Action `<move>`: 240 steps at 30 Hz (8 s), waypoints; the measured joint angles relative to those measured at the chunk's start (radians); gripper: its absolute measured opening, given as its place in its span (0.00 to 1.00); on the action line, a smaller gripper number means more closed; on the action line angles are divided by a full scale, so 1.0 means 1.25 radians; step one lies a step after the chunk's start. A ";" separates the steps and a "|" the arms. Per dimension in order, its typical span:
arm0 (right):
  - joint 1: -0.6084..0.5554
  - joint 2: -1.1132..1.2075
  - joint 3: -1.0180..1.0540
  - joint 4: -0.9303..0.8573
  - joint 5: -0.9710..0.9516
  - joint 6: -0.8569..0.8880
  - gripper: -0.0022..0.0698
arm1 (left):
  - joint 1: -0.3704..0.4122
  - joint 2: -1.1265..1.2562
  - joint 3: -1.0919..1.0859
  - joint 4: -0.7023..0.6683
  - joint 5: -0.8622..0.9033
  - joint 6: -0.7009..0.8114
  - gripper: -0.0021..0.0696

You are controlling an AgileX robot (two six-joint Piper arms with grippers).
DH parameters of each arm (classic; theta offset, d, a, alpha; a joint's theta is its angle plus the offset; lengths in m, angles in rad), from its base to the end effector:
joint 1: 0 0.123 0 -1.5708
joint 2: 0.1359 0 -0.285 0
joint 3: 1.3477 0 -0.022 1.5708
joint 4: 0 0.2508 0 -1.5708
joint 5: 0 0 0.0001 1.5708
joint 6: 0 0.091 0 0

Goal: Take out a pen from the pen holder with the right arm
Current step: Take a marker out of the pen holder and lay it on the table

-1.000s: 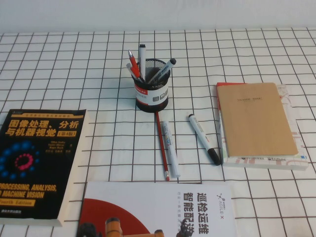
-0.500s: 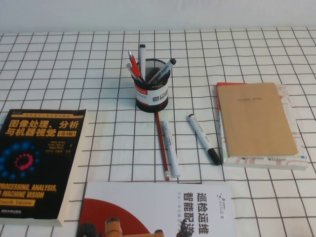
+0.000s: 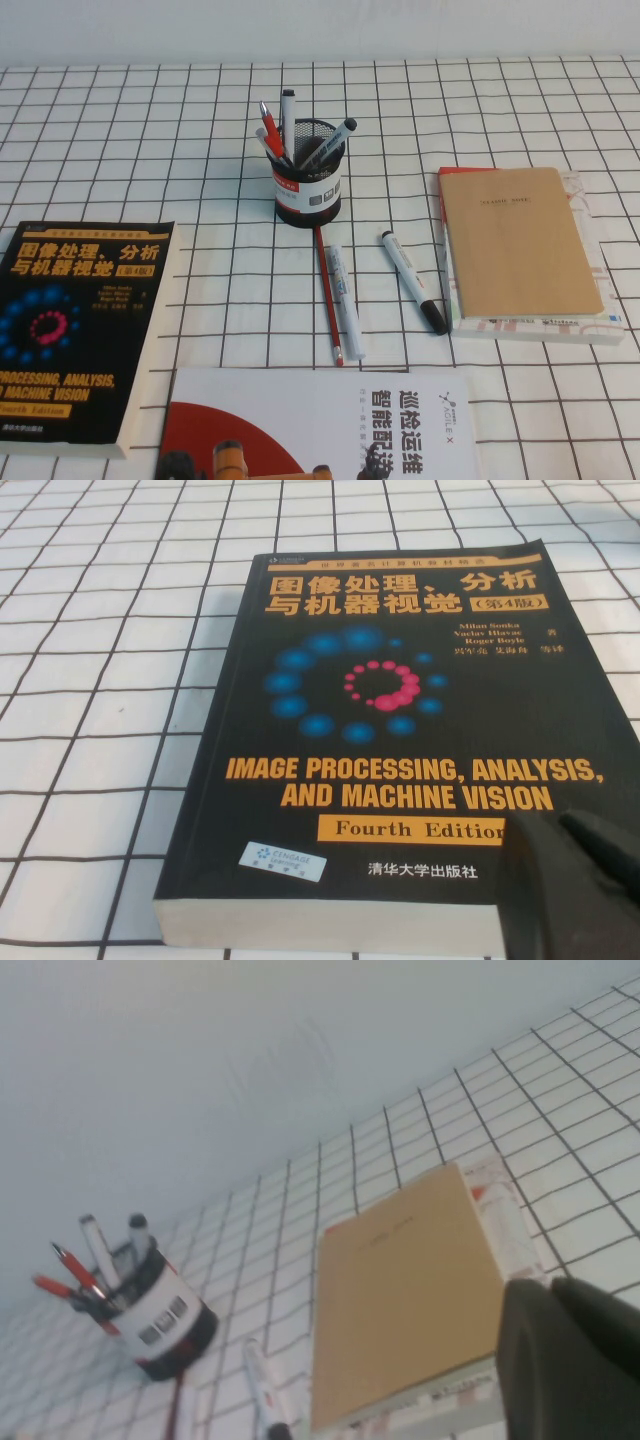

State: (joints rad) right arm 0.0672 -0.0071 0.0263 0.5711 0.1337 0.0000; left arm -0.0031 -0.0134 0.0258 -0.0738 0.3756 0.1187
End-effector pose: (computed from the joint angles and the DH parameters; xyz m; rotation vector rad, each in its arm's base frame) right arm 0.0562 0.0104 0.1945 0.3512 1.6051 0.5459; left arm 0.0525 -0.0026 0.1715 0.0683 1.8693 0.0071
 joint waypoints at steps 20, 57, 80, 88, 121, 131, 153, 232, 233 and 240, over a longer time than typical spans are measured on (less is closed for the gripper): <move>0.000 0.080 -0.118 0.102 0.167 0.000 0.01 | 0.000 0.000 0.000 0.000 0.000 0.000 0.02; 0.470 1.146 -0.725 0.044 -0.187 -0.251 0.03 | 0.000 0.000 0.000 0.000 0.000 0.000 0.02; 0.509 1.600 -0.895 -0.178 -0.824 0.121 0.61 | 0.000 0.000 0.000 0.000 0.000 0.000 0.02; 0.509 1.694 -1.003 -0.133 -0.826 0.143 0.61 | 0.000 0.000 0.000 0.000 0.000 0.000 0.02; 0.504 1.811 -1.177 -0.058 -0.768 0.147 0.53 | 0.000 0.000 0.000 0.000 0.000 0.000 0.02; 0.504 1.812 -1.177 -0.058 -0.792 0.147 0.29 | 0.000 0.000 0.000 0.000 0.000 0.000 0.02; 0.502 1.799 -1.182 -0.061 -0.750 0.143 0.21 | 0.000 0.000 0.000 0.000 0.000 0.000 0.02; 0.329 1.835 -1.566 -0.136 0.674 0.000 0.21 | 0.000 0.000 0.000 0.000 0.000 0.000 0.02; 0.329 1.839 -1.566 -0.134 0.669 0.000 0.21 | 0.000 0.000 0.000 0.000 0.000 0.000 0.02; 0.325 1.848 -1.566 -0.113 0.653 0.000 0.21 | 0.000 0.000 0.000 0.000 0.000 0.000 0.02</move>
State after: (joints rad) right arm 0.4739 2.3032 -1.9308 0.4298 0.9504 0.0000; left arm -0.0031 -0.0134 0.0258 -0.0738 0.3756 0.1187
